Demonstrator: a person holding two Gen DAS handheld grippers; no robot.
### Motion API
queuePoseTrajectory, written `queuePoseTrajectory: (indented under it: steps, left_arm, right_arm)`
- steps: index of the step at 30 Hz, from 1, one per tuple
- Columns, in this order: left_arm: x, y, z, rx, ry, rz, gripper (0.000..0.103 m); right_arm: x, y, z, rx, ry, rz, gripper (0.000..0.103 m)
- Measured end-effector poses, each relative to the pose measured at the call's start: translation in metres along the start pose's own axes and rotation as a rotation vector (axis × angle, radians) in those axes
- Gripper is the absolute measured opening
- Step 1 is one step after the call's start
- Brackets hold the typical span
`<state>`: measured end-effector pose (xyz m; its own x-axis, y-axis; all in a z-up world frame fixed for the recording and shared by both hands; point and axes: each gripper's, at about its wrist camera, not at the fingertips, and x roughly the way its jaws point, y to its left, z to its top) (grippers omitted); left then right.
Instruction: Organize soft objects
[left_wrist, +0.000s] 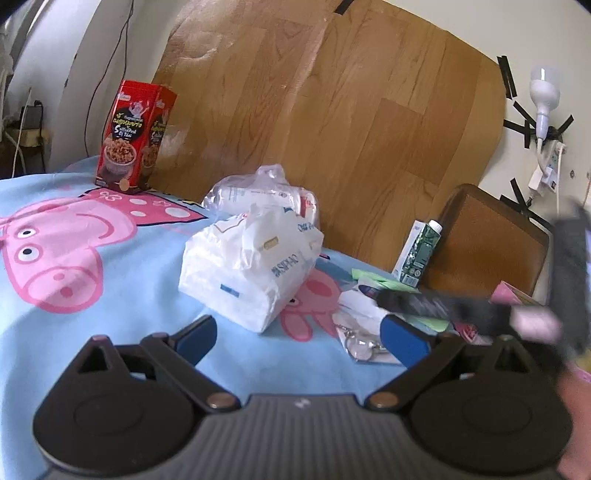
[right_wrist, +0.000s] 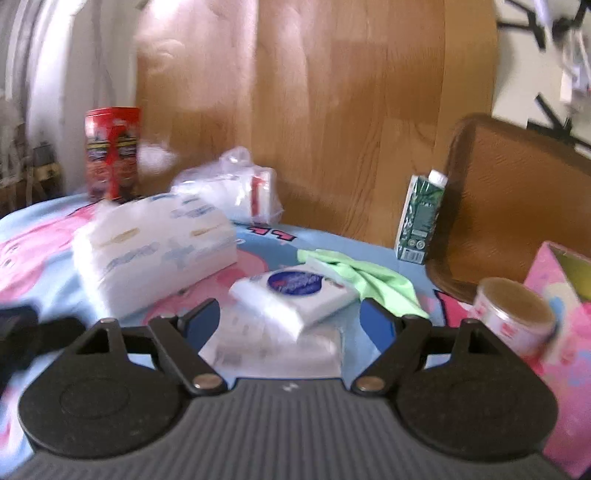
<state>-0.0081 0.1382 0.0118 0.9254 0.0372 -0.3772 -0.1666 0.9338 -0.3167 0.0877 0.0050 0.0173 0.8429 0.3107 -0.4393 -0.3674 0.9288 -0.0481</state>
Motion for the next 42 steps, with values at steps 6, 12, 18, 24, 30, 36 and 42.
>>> queuePoseTrajectory:
  steps: [6, 12, 18, 24, 30, 36, 42]
  left_arm:
    - [0.003, 0.004, 0.001, -0.022, 0.013, -0.006, 0.1]
    - [0.005, 0.004, 0.001, -0.025, 0.024, 0.009, 0.1]
    - [0.006, 0.004, 0.001, -0.021, 0.03, 0.013, 0.1]
    - [0.013, -0.007, 0.0, 0.042, 0.083, -0.001, 0.1]
    - [0.012, -0.023, -0.006, 0.134, 0.08, 0.036, 0.1]
    - [0.021, -0.025, -0.007, 0.149, 0.133, 0.052, 0.1]
    - [0.024, -0.016, -0.004, 0.097, 0.155, 0.031, 0.1]
  right_arm:
    - [0.083, -0.016, 0.018, 0.204, 0.282, 0.022, 0.098]
    - [0.08, -0.009, 0.018, 0.128, 0.252, 0.021, 0.064]
    - [0.02, -0.031, 0.022, 0.128, 0.12, 0.063, 0.055]
    - [-0.068, -0.053, -0.021, 0.104, 0.141, 0.254, 0.027]
    - [-0.092, -0.05, -0.07, 0.093, 0.184, 0.22, 0.029]
    - [-0.099, -0.051, -0.065, 0.091, 0.094, 0.17, 0.069]
    - [-0.053, -0.054, -0.042, 0.093, 0.096, 0.118, 0.087]
